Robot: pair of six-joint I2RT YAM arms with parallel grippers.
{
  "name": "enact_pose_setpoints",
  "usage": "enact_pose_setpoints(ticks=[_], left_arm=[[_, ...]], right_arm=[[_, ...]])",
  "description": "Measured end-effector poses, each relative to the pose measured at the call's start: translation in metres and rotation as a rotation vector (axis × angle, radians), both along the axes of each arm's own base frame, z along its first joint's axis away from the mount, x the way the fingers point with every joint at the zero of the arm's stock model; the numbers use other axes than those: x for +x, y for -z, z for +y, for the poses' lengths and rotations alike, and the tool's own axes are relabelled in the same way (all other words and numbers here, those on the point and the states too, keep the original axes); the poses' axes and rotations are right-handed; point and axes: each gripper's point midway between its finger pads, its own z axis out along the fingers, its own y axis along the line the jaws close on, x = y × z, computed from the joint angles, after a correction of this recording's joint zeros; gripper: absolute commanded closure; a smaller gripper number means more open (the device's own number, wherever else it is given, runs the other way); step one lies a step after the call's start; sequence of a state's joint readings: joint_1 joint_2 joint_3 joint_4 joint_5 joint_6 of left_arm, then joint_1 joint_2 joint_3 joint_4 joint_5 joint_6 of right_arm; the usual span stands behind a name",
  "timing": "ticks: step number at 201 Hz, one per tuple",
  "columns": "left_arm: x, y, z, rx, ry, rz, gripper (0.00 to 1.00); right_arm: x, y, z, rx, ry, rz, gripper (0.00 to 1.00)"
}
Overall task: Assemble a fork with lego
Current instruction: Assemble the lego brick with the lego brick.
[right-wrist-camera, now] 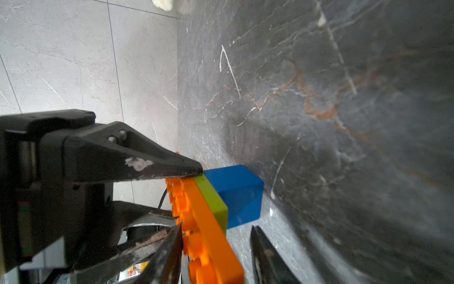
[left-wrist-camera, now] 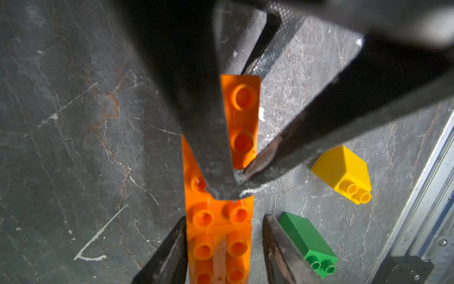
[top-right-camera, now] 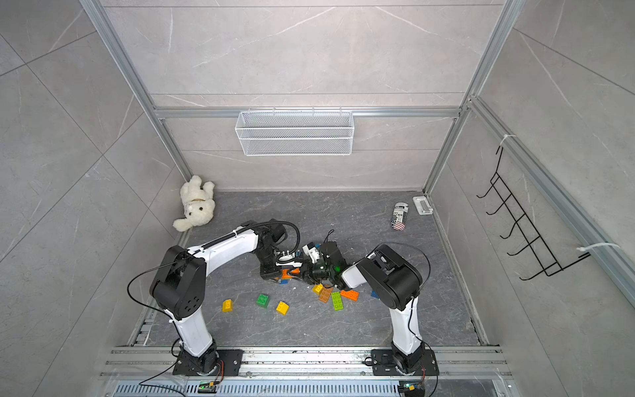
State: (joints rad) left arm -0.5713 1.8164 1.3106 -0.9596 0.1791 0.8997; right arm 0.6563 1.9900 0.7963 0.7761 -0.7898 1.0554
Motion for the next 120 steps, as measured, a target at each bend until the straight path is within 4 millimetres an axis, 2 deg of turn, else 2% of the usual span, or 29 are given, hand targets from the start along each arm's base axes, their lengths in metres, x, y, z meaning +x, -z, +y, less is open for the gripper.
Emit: enact_pose_setpoints(ticks=[69,120], left_arm=[[0.003,-0.002,0.002,-0.024,-0.030,-0.019,0.38],[0.011,-0.013,0.007,-0.072,-0.085,-0.085,0.24]], right_arm=[[0.002,0.001,-0.001,-0.009,0.013,-0.002,0.36],[0.002,-0.017,0.002,0.018,0.007,-0.038,0.33]])
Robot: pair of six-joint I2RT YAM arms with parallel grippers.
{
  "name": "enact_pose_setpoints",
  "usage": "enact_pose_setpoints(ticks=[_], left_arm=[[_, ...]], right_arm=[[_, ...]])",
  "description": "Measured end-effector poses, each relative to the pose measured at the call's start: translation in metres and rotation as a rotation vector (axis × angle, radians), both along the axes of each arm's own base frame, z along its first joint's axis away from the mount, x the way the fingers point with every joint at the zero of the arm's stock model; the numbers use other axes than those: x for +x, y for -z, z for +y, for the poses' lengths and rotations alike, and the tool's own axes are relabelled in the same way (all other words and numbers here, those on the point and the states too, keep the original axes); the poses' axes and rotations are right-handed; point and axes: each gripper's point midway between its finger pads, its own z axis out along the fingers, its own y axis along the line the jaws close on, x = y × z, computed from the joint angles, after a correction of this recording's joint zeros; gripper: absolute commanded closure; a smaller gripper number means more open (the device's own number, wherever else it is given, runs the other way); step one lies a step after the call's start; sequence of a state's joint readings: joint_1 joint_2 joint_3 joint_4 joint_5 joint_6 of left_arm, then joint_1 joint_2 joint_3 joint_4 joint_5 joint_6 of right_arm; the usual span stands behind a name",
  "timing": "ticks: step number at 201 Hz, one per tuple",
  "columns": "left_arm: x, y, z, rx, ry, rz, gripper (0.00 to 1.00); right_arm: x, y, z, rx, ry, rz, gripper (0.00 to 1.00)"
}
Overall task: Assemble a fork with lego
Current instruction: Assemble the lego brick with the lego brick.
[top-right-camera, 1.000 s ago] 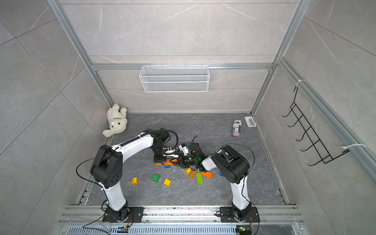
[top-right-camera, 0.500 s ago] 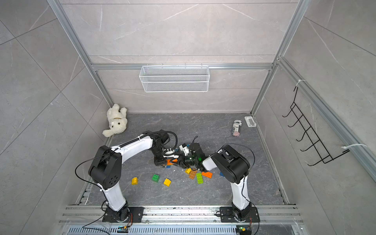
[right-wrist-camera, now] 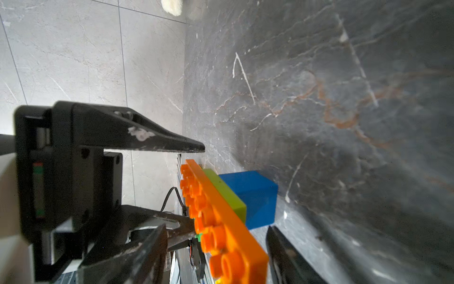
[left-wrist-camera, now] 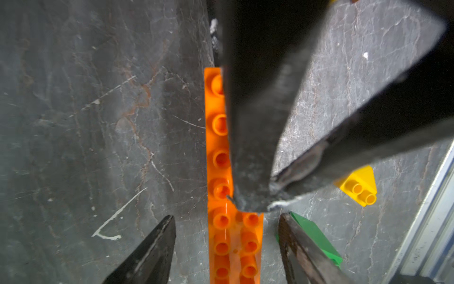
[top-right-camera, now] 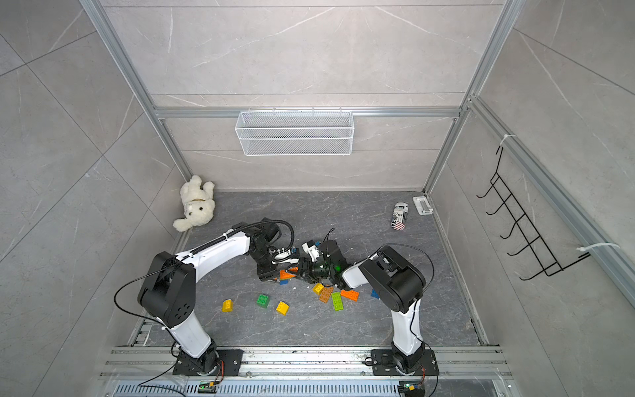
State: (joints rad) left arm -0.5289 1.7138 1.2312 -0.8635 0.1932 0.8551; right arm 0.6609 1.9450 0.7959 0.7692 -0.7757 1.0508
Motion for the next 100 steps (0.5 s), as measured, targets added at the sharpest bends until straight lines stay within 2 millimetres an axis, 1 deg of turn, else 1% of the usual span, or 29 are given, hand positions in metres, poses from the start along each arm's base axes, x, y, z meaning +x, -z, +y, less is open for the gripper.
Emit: enact_pose_setpoints(ticks=[24,35,67,100], left_arm=[[0.003,-0.009,0.005,-0.024,-0.032,-0.037,0.22],[0.004,-0.013,0.009,-0.036,-0.054,-0.052,0.21],[0.006,-0.028,0.023,-0.094,-0.142,-0.095,0.21],[0.008,-0.048,0.038,-0.203,-0.281,-0.151,0.21]], right_arm=[[-0.001,-0.009,-0.001,0.009,-0.006,-0.035,0.33],[-0.003,-0.010,-0.003,0.007,-0.009,-0.046,0.33],[-0.015,0.000,-0.017,-0.055,-0.013,-0.053,0.33],[-0.018,0.003,-0.034,-0.126,-0.002,-0.076,0.33]])
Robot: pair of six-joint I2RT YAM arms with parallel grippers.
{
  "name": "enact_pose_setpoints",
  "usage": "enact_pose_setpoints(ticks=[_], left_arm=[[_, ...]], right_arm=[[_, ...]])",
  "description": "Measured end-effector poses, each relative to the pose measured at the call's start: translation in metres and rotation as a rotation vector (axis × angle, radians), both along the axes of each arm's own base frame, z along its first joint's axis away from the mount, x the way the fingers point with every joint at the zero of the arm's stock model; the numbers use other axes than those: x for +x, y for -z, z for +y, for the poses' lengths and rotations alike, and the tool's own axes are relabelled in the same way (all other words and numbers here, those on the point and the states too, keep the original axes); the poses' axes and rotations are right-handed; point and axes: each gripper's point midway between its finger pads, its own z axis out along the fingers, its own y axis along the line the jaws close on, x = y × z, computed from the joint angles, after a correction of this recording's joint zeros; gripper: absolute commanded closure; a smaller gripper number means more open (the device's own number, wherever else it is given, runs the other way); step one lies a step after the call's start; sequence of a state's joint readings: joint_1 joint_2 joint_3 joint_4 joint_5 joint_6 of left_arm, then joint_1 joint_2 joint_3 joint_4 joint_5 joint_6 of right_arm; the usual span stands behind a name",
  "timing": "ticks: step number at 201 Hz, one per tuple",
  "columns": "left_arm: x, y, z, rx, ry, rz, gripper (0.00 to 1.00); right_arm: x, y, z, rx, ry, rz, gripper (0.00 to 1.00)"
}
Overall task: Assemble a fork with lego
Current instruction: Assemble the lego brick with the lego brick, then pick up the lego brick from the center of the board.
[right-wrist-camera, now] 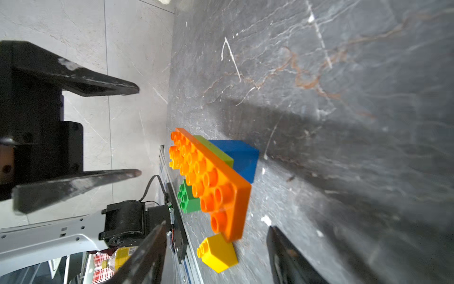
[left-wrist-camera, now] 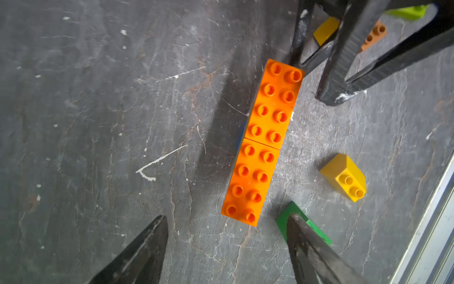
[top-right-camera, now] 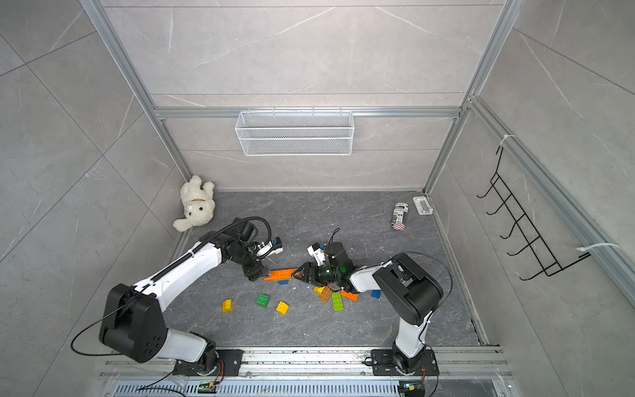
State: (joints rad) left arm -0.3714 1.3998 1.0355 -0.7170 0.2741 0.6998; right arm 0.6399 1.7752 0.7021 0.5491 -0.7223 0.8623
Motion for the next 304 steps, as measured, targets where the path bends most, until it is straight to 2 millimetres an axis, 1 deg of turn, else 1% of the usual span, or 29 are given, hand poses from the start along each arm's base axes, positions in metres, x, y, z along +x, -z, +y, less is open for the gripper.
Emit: enact_pose_setpoints(ticks=[14,34,48,62,75,94,113,129,142,151,166,180,201,226,246,269,280,304], left_arm=[[0.004,-0.011,0.009,-0.046,-0.085,-0.032,0.22],[0.015,-0.027,0.021,-0.111,-0.222,-0.068,0.22],[0.023,-0.034,0.029,-0.151,-0.318,-0.095,0.22],[0.027,-0.037,0.037,-0.198,-0.420,-0.107,0.22],[0.028,-0.036,0.044,-0.243,-0.504,-0.106,0.22],[0.030,-0.033,0.059,-0.321,-0.662,-0.085,0.23],[0.035,-0.028,0.083,-0.400,-0.854,-0.055,0.24],[0.039,-0.018,0.110,-0.474,-1.044,-0.005,0.27],[0.039,-0.009,0.127,-0.522,-1.167,0.045,0.28],[0.038,-0.003,0.137,-0.553,-1.243,0.078,0.28],[0.037,0.001,0.142,-0.601,-1.317,0.122,0.28],[0.035,0.003,0.146,-0.648,-1.371,0.162,0.29],[0.035,0.002,0.150,-0.697,-1.419,0.195,0.29],[0.039,-0.002,0.151,-0.743,-1.435,0.204,0.29],[0.042,-0.004,0.149,-0.768,-1.427,0.213,0.30],[0.042,-0.001,0.146,-0.781,-1.422,0.234,0.30],[0.041,0.002,0.145,-0.778,-1.424,0.243,0.30],[0.039,0.004,0.145,-0.775,-1.426,0.248,0.30]], right_arm=[[-0.001,-0.002,-0.007,-0.035,0.004,-0.019,0.34],[-0.006,-0.011,-0.018,-0.098,-0.001,-0.076,0.36],[-0.012,-0.022,-0.024,-0.156,-0.022,-0.146,0.36],[-0.018,-0.036,-0.021,-0.203,-0.062,-0.224,0.37],[-0.027,-0.050,-0.011,-0.238,-0.115,-0.307,0.37],[-0.050,-0.066,0.012,-0.289,-0.227,-0.431,0.38],[-0.080,-0.078,0.038,-0.325,-0.353,-0.542,0.38],[-0.103,-0.083,0.064,-0.355,-0.454,-0.613,0.38],[-0.114,-0.082,0.082,-0.387,-0.514,-0.657,0.38],[-0.120,-0.078,0.094,-0.417,-0.549,-0.678,0.38],[-0.127,-0.068,0.108,-0.468,-0.594,-0.697,0.38],[-0.131,-0.057,0.116,-0.517,-0.624,-0.702,0.38],[-0.130,-0.040,0.121,-0.601,-0.653,-0.700,0.38],[-0.122,-0.024,0.127,-0.693,-0.666,-0.698,0.38],[-0.115,-0.017,0.133,-0.744,-0.669,-0.698,0.38],[-0.108,-0.012,0.140,-0.783,-0.678,-0.701,0.40],[-0.106,-0.009,0.140,-0.800,-0.685,-0.701,0.40],[-0.103,0.000,0.131,-0.840,-0.704,-0.680,0.41]])
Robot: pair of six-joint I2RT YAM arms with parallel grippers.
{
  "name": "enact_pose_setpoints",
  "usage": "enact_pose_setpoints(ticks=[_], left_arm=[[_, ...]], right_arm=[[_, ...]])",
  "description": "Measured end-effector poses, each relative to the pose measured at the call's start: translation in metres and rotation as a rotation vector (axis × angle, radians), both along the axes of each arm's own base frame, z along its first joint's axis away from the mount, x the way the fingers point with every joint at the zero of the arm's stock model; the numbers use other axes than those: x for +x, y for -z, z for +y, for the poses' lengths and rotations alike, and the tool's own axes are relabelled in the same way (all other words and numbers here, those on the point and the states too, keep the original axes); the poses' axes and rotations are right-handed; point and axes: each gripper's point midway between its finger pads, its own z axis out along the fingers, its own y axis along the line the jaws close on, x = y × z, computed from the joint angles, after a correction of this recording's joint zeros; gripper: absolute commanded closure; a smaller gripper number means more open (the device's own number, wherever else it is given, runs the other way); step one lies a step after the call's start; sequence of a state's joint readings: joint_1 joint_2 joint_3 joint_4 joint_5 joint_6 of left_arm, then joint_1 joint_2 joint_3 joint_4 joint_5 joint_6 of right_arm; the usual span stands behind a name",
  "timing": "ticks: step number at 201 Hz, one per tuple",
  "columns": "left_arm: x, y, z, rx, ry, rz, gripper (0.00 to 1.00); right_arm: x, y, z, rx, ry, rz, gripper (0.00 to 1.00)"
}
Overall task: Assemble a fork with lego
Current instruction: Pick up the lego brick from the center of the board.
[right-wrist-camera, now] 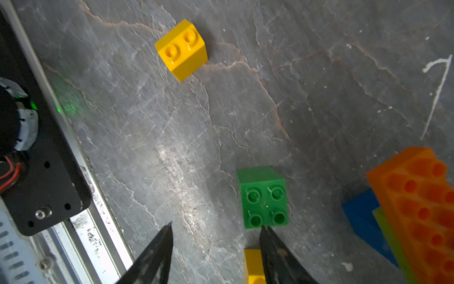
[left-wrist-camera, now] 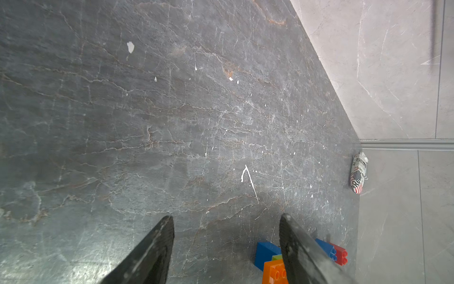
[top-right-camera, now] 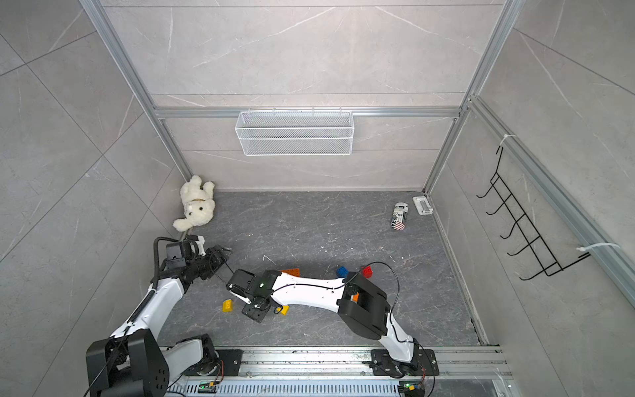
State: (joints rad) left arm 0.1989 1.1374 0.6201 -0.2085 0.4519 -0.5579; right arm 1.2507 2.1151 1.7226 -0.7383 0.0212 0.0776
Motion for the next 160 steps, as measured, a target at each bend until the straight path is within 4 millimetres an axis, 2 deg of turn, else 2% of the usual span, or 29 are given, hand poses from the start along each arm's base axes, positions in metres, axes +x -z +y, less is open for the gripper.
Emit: enact_pose_setpoints(ticks=[63,160], left_arm=[[0.000,0.000,0.000,0.001,0.000,-0.002,0.30],[-0.001,0.000,0.000,0.006,0.005,0.000,0.30]], right_arm=[[0.022,0.005,-0.008,-0.040,0.025,-0.011,0.42],[0.028,0.020,0.003,-0.058,0.001,0.001,0.50]])
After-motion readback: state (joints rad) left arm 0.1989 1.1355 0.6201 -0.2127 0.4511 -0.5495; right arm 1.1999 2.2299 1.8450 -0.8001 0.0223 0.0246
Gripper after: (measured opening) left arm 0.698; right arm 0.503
